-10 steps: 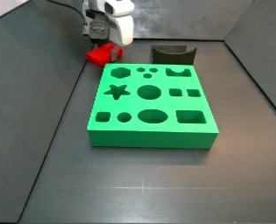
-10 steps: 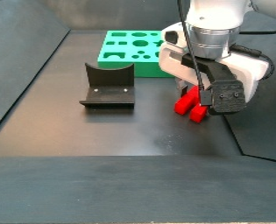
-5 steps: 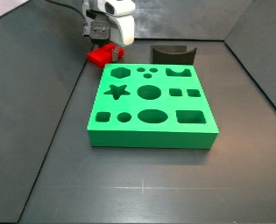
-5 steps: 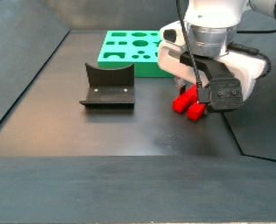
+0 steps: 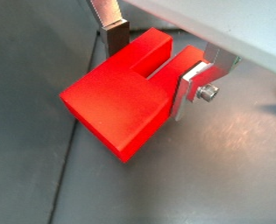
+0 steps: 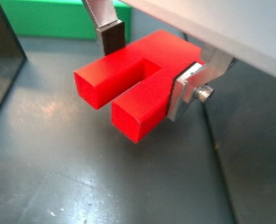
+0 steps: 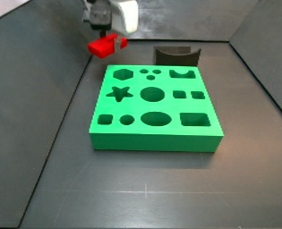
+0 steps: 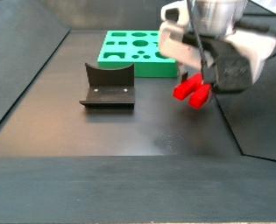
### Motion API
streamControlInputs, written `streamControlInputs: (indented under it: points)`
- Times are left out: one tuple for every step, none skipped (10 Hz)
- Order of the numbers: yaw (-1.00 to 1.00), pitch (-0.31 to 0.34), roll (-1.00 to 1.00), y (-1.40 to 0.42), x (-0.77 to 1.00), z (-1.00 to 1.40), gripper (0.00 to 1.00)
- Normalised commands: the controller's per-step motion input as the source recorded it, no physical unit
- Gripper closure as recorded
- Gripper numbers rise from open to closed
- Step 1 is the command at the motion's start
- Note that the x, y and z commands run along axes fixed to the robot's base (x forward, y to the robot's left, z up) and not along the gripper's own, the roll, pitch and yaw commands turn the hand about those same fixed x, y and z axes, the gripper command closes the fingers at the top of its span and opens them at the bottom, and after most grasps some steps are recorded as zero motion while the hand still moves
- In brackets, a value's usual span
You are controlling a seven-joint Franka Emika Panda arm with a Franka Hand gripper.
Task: Pick up the double-square object. Move up. Place the double-square object on the fixture. Regrasp the double-square object. Move to above the board. Insert the double-square object.
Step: Move up, then place the double-square object on the fixture.
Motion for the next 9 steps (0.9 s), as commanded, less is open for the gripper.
streamControlInputs:
  points:
    - [0.01,0.037,0.0,0.01,-0.03,0.27,1.0]
    - [0.0,0.0,0.0,0.0,0.0,1.0,1.0]
    - [0.0,0.011,0.0,0.0,0.0,1.0,1.0]
    - [0.0,0.017,0.0,0.0,-0.01,1.0,1.0]
    - [0.0,0.018,0.0,0.0,-0.01,1.0,1.0]
    - [-0.01,0.021,0.0,0.0,-0.02,1.0,1.0]
    - [-0.01,0.023,0.0,0.0,-0.02,1.0,1.0]
    - [-0.01,0.029,0.0,0.0,-0.02,1.0,1.0]
    - [-0.01,0.032,0.0,0.0,-0.02,0.97,1.0]
